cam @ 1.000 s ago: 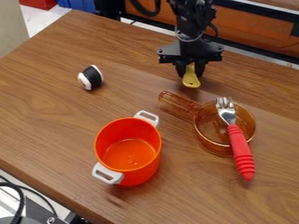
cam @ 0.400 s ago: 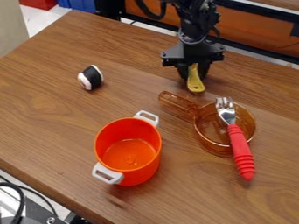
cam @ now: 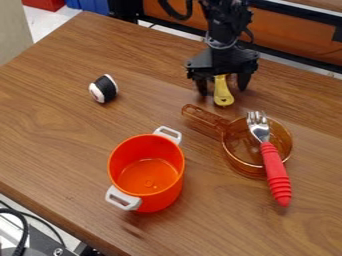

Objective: Put the yellow brush to the top corner

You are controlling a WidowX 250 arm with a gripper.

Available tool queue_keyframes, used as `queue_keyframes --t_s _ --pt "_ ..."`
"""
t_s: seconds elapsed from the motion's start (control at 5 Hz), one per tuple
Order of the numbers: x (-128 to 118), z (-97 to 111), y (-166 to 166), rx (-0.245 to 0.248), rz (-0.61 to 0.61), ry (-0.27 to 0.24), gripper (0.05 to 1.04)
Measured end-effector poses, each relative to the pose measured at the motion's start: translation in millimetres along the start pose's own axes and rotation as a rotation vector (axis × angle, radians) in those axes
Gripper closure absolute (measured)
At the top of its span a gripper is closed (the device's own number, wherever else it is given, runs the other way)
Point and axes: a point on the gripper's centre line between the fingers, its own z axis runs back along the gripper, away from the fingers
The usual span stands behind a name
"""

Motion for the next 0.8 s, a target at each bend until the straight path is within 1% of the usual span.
queue_keyframes --t_s 0.2,0.4,0.6,0.8 --pt "11 26 2 -0.042 0.036 -0.031 0.084" --pt "18 57 17 -0.096 0.077 -0.046 0.084" --pt "17 78 38 -0.086 0.080 -0.012 0.084" --pt "4 85 66 -0.021 0.067 0.016 0.084"
